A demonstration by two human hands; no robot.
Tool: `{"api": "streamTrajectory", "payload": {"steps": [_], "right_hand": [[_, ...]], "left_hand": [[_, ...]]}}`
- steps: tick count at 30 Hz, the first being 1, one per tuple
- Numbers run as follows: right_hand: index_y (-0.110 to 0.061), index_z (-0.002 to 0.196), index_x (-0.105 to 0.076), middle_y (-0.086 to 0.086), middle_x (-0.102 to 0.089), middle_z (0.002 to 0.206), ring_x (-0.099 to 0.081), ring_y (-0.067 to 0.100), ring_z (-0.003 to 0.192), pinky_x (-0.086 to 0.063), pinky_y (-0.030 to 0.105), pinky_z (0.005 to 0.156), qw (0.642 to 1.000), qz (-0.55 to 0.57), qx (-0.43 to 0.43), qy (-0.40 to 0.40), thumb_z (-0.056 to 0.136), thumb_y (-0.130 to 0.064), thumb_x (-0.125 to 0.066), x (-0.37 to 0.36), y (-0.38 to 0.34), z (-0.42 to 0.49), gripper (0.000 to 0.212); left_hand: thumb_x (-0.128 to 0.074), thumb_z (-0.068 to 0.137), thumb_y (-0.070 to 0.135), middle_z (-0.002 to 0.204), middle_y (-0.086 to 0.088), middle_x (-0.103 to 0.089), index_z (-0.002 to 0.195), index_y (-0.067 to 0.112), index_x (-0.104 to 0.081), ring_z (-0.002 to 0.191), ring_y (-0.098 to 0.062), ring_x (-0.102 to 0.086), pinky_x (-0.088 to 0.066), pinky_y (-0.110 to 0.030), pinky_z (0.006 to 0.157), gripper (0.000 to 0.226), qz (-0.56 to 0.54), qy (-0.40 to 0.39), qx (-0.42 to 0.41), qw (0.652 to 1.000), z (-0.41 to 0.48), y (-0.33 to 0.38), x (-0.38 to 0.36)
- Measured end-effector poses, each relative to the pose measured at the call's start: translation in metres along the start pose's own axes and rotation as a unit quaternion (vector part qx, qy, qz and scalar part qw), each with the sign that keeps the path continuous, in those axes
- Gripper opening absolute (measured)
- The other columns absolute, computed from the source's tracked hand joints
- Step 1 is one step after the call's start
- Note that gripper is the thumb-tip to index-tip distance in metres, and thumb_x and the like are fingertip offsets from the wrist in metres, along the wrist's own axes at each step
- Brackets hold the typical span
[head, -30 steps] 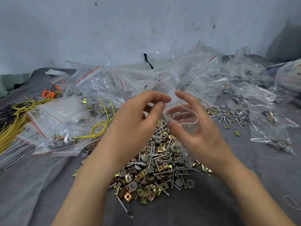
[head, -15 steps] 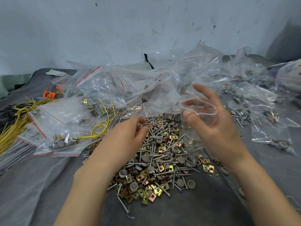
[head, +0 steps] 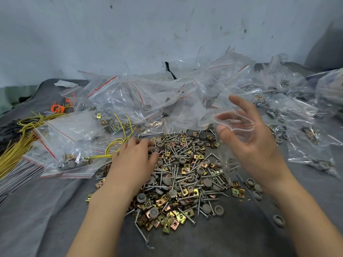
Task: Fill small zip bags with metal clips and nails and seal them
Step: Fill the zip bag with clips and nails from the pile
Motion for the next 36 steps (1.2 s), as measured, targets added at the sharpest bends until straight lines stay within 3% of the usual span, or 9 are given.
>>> {"api": "streamTrajectory", "payload": {"steps": [3,10,20,24,29,36], "right_hand": [[-0.044,0.137,-0.045,-0.017,-0.068,0.113,-0.061,0.005,0.115,-0.046,0.011,0.09,1.0,-0.012,0.003,-0.003,0.092,-0.031,-0.07,-0.001,0.002,0.0,0.053],[-0.044,0.137,-0.045,-0.019,-0.067,0.113,-0.061,0.0,0.112,-0.045,0.008,0.087,1.0,-0.006,-0.002,0.001,0.088,-0.039,-0.067,0.0,0.002,0.0,0.054],[-0.043,0.136,-0.046,-0.018,-0.067,0.112,-0.06,0.0,0.112,-0.045,0.007,0.086,1.0,-0.005,0.002,-0.003,0.092,-0.032,-0.069,-0.005,0.002,0.001,0.05],[-0.044,0.136,-0.046,-0.02,-0.067,0.112,-0.061,-0.001,0.111,-0.045,0.007,0.086,1.0,-0.009,0.001,0.0,0.09,-0.038,-0.067,-0.005,0.001,0.001,0.051],[-0.045,0.136,-0.046,-0.019,-0.067,0.113,-0.06,0.001,0.114,-0.046,0.009,0.088,1.0,-0.006,0.0,-0.001,0.089,-0.039,-0.067,-0.004,0.002,0.0,0.052],[-0.047,0.136,-0.046,-0.019,-0.067,0.113,-0.062,0.0,0.111,-0.047,0.009,0.086,1.0,-0.005,0.003,0.004,0.089,-0.04,-0.067,0.0,0.003,0.001,0.052]], "left_hand": [[-0.041,0.099,0.051,0.147,-0.006,-0.039,0.141,0.03,-0.041,0.136,-0.03,-0.034,-0.033,-0.048,0.11,0.047,-0.005,-0.024,0.029,0.999,0.001,-0.008,-0.009],[-0.038,0.099,0.053,0.138,-0.003,-0.049,0.135,0.028,-0.045,0.132,-0.029,-0.038,-0.031,-0.047,0.108,0.044,0.03,-0.025,0.013,0.999,0.004,-0.005,-0.013],[-0.049,0.1,0.035,0.115,0.003,-0.053,0.111,0.027,-0.054,0.108,-0.022,-0.045,-0.039,-0.034,0.093,0.014,-0.035,-0.001,-0.083,0.996,0.005,0.013,-0.008],[-0.049,0.1,0.033,0.102,0.01,-0.05,0.109,0.028,-0.056,0.101,-0.017,-0.046,-0.042,-0.032,0.088,0.013,-0.042,0.018,-0.115,0.992,0.004,0.023,-0.006],[-0.049,0.1,0.033,0.104,0.008,-0.052,0.111,0.028,-0.056,0.104,-0.017,-0.052,-0.048,-0.04,0.091,0.014,-0.056,0.015,-0.122,0.991,0.003,0.026,-0.006],[-0.049,0.101,0.034,0.101,0.009,-0.05,0.111,0.029,-0.056,0.104,-0.016,-0.052,-0.048,-0.037,0.091,0.013,-0.054,0.018,-0.133,0.989,0.004,0.027,-0.007]]}}
Point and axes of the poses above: each hand's wrist, its own z-axis towards the middle knuckle, its own x-axis out of the back of the hand, y = z × x, the point moved 10 cm from there along z, towards the middle knuckle
